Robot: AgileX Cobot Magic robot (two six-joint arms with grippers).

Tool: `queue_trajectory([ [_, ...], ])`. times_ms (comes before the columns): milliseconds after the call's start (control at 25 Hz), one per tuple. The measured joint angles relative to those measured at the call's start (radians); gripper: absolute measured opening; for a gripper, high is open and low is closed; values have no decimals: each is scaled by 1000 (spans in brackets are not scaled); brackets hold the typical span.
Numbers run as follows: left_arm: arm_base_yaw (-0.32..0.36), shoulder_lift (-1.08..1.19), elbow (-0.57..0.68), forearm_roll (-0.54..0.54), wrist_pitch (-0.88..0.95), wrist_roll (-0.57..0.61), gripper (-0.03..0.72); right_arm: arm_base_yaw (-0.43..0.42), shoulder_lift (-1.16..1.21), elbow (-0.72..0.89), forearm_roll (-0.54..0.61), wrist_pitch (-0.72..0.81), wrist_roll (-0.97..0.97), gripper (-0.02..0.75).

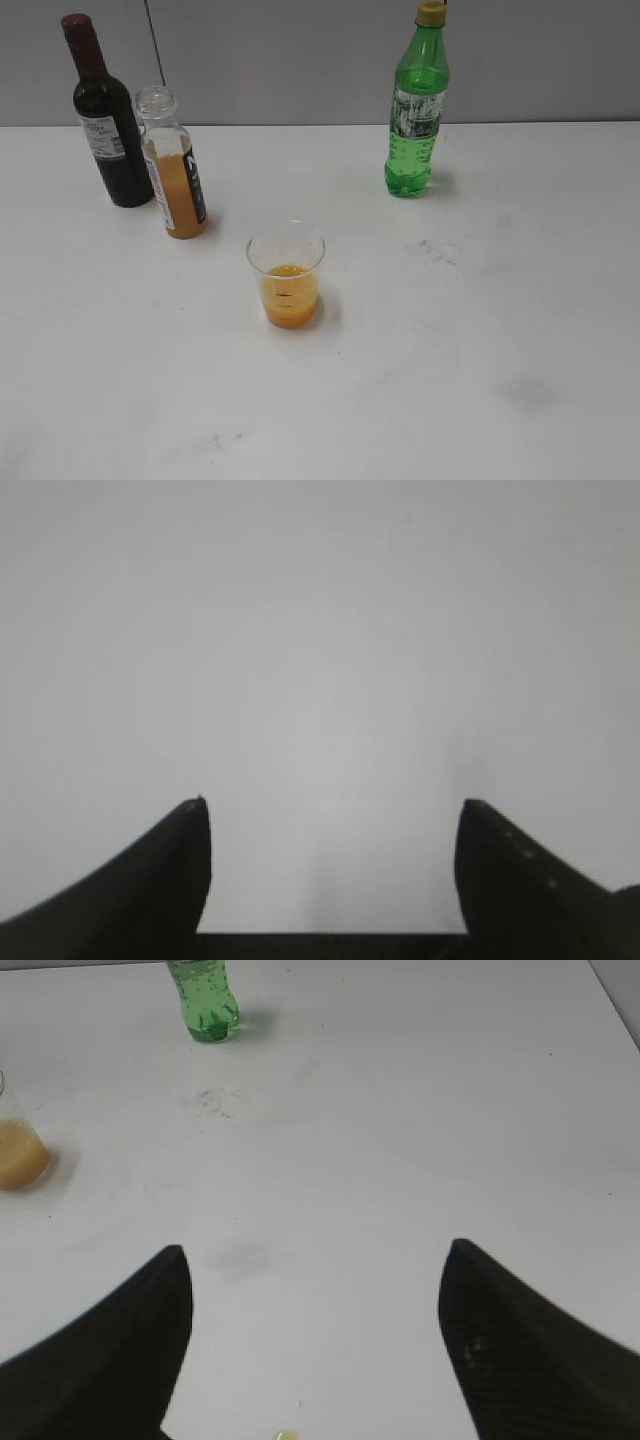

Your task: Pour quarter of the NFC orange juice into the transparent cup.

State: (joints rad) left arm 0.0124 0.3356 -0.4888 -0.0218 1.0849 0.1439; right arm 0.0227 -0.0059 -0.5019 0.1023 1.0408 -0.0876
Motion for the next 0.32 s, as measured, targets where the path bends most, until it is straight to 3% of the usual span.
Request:
queue_trajectory([
  [320, 0, -290, 2, 0, 1, -8, 575, 0, 0, 0, 0, 0, 0, 589],
])
